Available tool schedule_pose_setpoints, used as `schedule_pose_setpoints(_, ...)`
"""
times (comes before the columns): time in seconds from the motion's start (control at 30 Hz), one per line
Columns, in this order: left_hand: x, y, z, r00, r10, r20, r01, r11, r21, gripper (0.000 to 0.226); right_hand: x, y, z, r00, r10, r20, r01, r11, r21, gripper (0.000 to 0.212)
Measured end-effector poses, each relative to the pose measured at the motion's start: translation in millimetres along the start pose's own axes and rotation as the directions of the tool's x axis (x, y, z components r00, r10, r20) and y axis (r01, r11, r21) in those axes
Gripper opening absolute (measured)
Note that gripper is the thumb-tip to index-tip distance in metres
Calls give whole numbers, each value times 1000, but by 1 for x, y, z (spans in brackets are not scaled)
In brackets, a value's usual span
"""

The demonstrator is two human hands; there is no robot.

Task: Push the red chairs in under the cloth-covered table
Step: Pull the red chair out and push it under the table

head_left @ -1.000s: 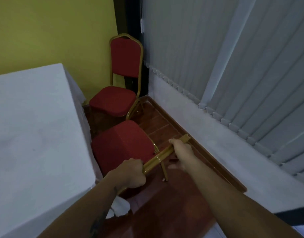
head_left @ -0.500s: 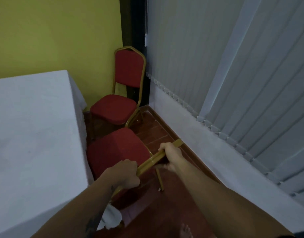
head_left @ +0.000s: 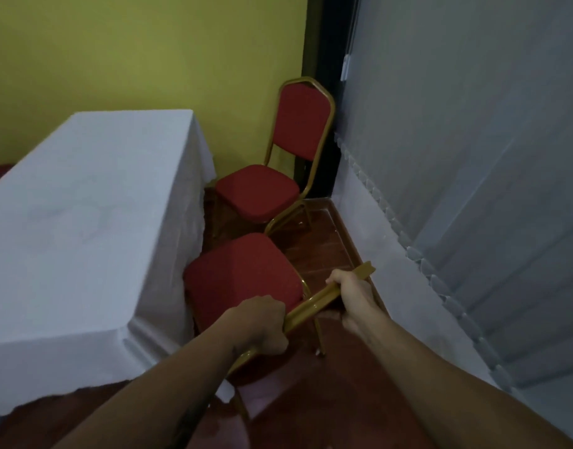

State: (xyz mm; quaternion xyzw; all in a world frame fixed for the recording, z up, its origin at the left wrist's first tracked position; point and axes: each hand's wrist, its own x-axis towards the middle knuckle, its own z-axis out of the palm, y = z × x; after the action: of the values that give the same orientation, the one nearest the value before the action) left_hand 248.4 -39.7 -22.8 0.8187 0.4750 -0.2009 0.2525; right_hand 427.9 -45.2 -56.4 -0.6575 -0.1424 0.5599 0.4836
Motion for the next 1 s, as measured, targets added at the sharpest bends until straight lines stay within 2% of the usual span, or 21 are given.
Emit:
schedule_pose_setpoints(0.27, -9, 22, 3, 993, -115, 10, 115, 992, -53, 35, 9, -13, -7, 990, 11, 140, 2, 995, -99, 9)
schedule_pose_setpoints(0.5, -11, 19, 5, 977, -208, -41, 202, 972, -123, 24, 19, -25, 11, 977, 24, 214, 23, 976, -216, 6)
schedule_pose_setpoints(0.67, -1, 26, 10, 943, -316, -105, 296, 940, -171, 42, 39, -29, 16, 960, 81, 267, -8, 965, -264, 5)
schedule_pose_setpoints(0.83, 22, 35, -2, 890, -445, -105, 404, 873, -272, 47, 73, -50, 19, 930, 128, 343, -19, 952, -304, 4)
schedule_pose_setpoints(0.93, 40, 46, -7, 853, -522, -32, 480, 806, -347, 45, 97, -62, 12, 900, 195, 390, -60, 941, -332, 4)
schedule_pose_setpoints(1.0, 50, 51, -9, 827, -562, 8, 522, 763, -380, 43, 109, -67, 12, 889, 208, 408, -65, 939, -339, 12)
